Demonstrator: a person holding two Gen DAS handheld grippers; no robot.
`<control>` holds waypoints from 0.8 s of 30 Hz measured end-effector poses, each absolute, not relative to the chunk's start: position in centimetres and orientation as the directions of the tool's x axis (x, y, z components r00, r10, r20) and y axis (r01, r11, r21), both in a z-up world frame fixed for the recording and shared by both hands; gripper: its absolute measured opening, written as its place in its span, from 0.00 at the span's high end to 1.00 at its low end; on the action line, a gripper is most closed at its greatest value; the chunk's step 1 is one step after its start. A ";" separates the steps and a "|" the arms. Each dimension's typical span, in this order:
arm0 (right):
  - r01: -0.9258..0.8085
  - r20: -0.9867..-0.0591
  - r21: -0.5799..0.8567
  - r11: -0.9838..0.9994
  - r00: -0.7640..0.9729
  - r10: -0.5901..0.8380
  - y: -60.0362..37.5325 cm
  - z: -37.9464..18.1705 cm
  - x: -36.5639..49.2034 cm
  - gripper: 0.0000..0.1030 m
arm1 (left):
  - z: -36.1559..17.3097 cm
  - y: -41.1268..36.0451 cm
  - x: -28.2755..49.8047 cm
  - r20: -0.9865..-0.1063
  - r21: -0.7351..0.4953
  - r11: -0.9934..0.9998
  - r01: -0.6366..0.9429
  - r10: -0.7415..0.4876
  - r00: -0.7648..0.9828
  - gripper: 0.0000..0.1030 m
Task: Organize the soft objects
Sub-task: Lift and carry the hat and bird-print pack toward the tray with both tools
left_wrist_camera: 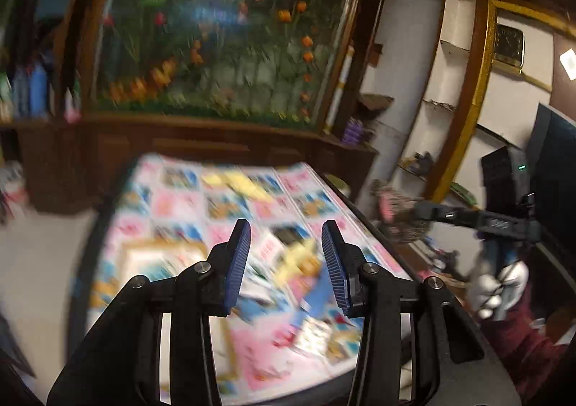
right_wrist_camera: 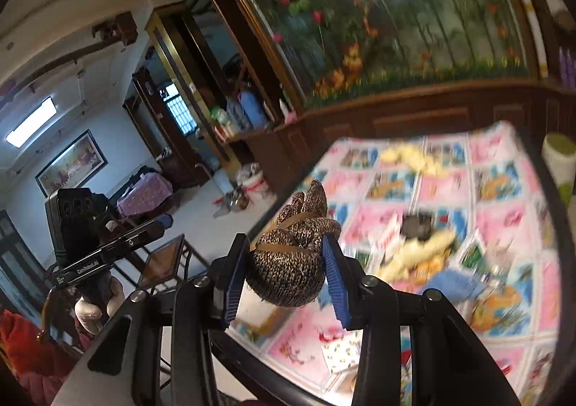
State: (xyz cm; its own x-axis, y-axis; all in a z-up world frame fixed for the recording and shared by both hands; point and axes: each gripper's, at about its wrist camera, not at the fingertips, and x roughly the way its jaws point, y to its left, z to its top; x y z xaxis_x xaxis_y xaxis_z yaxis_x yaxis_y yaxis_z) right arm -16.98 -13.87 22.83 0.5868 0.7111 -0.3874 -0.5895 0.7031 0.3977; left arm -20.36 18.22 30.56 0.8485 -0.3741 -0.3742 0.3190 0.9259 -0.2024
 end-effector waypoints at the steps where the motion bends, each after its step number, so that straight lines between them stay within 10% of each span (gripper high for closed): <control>1: -0.596 -0.374 0.383 0.706 0.599 0.708 -13.8 24.5 -17.3 0.60 | 32.3 18.6 -20.7 -0.353 -0.154 0.947 0.281 -0.319 0.879 0.60; 8: -0.604 -0.305 0.311 0.734 0.668 0.679 -12.9 35.8 -17.9 0.60 | 41.9 19.5 -19.1 -0.249 0.289 0.952 -0.098 0.173 0.953 0.60; 24: -0.492 -0.534 0.338 0.803 0.602 0.594 -13.5 16.1 -14.6 0.60 | 16.3 5.0 -13.6 -0.657 -0.054 0.867 0.495 -0.405 0.636 0.60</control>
